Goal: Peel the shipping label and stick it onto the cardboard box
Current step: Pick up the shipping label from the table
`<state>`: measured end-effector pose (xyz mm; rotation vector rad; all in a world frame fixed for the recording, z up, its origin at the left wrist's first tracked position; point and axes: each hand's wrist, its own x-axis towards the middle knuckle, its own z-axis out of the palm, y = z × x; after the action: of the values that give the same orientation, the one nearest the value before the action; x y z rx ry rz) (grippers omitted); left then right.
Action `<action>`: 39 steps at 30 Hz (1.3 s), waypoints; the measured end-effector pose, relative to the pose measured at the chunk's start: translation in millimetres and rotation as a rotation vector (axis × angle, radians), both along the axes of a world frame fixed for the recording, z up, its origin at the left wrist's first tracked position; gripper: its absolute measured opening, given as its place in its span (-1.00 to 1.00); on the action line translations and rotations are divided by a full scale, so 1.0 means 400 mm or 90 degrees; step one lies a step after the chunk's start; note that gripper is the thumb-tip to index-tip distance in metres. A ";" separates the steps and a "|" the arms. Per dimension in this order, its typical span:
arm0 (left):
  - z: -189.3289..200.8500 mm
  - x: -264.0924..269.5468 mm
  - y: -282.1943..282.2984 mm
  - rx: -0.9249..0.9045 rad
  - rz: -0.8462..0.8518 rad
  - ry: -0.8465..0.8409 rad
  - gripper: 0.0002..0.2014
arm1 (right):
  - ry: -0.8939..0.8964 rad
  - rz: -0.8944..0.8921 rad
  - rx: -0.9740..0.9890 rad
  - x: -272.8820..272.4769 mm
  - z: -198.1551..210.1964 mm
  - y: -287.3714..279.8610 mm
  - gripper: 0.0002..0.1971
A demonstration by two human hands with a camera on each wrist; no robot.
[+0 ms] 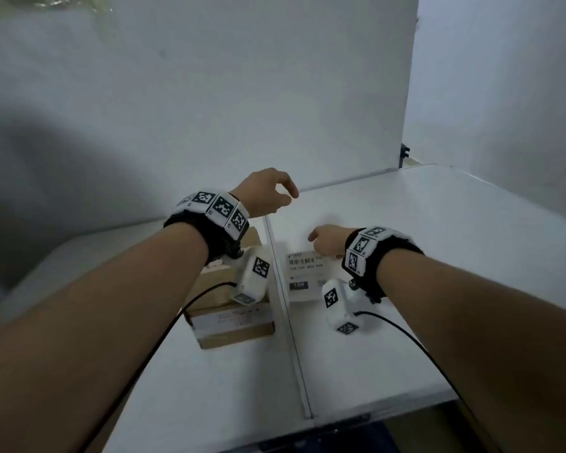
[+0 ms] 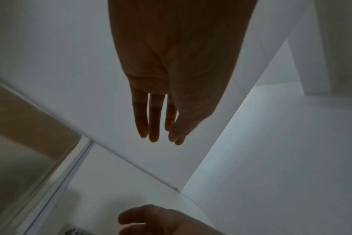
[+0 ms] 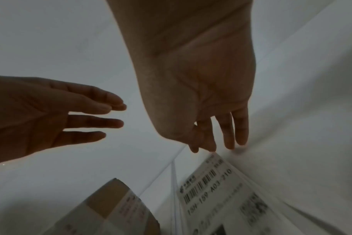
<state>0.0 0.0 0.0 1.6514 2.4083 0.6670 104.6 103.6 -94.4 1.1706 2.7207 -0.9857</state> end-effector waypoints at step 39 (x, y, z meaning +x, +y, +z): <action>-0.075 -0.199 -0.222 0.525 0.310 -0.597 -0.91 | 0.421 0.021 -0.437 -0.156 0.174 -0.217 -0.66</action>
<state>-79.5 -88.9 -30.1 0.5222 1.8324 2.1195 42.2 16.9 -24.7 0.7436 2.3479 -2.3761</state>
